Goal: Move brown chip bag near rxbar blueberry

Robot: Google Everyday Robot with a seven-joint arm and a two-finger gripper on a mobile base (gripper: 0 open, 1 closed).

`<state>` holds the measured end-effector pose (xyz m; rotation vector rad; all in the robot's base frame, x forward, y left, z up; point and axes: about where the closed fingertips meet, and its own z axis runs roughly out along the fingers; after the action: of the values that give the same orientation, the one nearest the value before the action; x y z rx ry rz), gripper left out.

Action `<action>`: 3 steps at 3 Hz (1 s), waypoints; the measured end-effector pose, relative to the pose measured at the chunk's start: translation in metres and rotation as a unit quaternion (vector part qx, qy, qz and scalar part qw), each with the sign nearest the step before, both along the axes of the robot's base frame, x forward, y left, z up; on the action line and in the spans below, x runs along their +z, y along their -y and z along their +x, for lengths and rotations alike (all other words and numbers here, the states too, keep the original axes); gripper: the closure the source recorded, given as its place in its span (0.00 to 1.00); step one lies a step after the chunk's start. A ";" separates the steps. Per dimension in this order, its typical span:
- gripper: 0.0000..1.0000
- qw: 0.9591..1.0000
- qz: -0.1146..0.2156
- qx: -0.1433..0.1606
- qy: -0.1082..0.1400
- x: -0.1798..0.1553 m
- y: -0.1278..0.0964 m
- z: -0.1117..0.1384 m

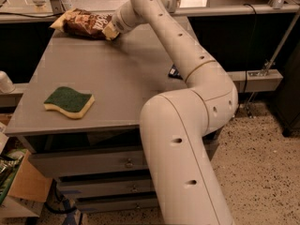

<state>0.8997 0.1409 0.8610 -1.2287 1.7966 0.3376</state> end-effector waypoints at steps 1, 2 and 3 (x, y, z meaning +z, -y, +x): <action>1.00 1.000 0.006 0.008 0.013 0.022 0.012 -0.008; 1.00 1.000 0.011 0.017 0.024 0.043 0.030 -0.023; 1.00 0.999 0.007 0.023 0.035 0.062 0.057 -0.040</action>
Offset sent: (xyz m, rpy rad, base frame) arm -0.0569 -0.0596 0.0668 0.0347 -0.0817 0.0433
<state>0.8599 0.0836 0.9227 -1.2590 1.7062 0.3282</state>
